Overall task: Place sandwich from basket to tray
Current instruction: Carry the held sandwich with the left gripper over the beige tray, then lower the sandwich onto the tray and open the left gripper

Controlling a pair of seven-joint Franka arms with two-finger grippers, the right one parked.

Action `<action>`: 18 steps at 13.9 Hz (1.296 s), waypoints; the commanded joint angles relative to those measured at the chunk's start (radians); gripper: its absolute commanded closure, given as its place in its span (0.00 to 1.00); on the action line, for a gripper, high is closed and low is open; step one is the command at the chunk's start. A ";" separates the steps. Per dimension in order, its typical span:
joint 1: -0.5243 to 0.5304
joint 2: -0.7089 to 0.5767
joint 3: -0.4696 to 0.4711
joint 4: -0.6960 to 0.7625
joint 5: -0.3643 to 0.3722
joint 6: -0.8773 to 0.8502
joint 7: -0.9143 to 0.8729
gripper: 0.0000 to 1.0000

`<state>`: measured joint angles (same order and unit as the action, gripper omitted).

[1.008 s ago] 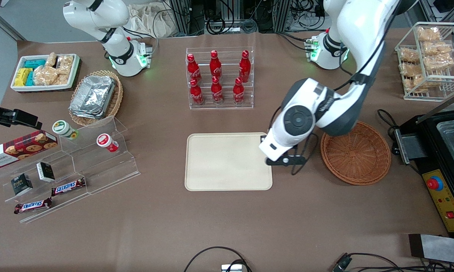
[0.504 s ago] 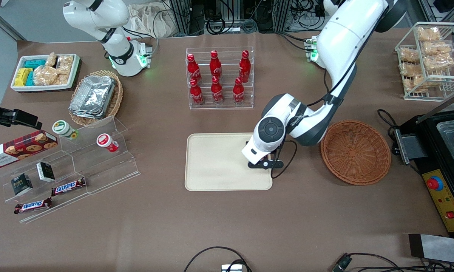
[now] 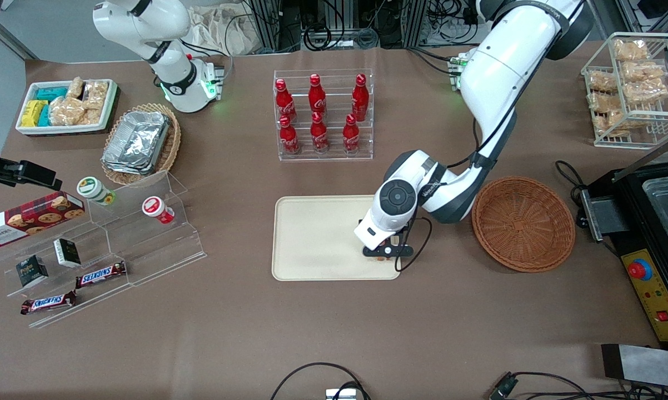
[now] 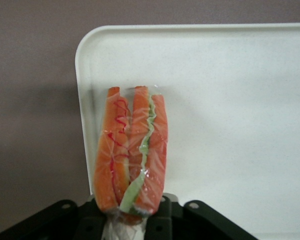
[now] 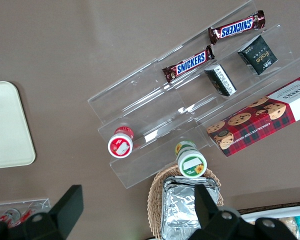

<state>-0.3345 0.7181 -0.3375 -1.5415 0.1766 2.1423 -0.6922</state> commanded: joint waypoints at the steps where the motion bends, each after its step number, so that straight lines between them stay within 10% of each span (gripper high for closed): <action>1: -0.001 -0.034 0.005 0.006 0.023 -0.024 -0.021 0.00; 12: 0.130 -0.477 0.000 -0.242 -0.009 -0.226 0.002 0.00; 18: 0.278 -0.693 0.005 -0.325 -0.151 -0.289 0.125 0.00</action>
<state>-0.1103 0.1027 -0.3290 -1.8262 0.0584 1.8719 -0.5990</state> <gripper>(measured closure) 0.000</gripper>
